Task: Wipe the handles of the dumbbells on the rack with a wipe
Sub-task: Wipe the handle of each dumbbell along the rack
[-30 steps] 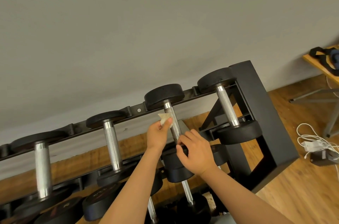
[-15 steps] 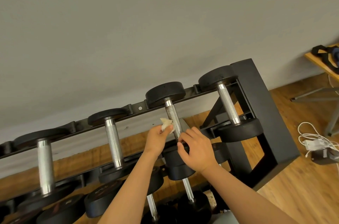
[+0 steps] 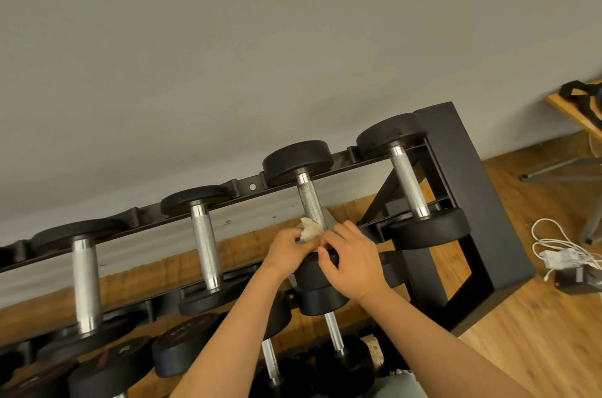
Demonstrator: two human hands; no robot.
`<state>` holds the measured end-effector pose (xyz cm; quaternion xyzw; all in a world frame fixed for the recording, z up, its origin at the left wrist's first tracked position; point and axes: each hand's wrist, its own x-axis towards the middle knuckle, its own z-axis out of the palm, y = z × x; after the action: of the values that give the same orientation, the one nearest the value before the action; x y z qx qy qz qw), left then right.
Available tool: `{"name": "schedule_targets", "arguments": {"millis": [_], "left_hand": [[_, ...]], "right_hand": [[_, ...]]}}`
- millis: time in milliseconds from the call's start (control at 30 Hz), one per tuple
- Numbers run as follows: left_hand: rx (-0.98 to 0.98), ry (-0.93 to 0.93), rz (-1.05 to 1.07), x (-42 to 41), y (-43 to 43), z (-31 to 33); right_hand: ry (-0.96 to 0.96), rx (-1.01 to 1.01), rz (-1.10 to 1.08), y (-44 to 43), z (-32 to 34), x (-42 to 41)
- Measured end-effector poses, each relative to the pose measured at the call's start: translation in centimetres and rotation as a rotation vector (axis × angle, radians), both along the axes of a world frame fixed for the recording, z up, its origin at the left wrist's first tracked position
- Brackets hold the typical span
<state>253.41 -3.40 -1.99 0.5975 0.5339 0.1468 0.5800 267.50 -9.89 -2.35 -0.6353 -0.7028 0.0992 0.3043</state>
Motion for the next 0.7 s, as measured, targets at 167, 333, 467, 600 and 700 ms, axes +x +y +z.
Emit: {"name": "schedule_targets", "arguments": {"millis": [167, 333, 467, 600, 700], "left_hand": [[0.023, 0.015, 0.011, -0.6, 0.2, 0.4], [-0.051, 0.027, -0.021, -0.5, -0.4, 0.4], [-0.057, 0.044, -0.032, -0.4, -0.2, 0.9], [-0.037, 0.018, 0.044, -0.8, -0.9, 0.4], [-0.067, -0.01, 0.046, -0.9, -0.9, 0.2]], "right_hand": [[0.018, 0.001, -0.002, 0.0, -0.1, -0.1], [0.081, 0.016, -0.053, -0.2, 0.2, -0.2], [0.178, -0.036, -0.116, -0.3, 0.2, -0.2], [0.224, -0.043, -0.144, -0.4, 0.4, -0.2], [0.221, -0.043, -0.142, -0.5, 0.5, -0.3]]}}
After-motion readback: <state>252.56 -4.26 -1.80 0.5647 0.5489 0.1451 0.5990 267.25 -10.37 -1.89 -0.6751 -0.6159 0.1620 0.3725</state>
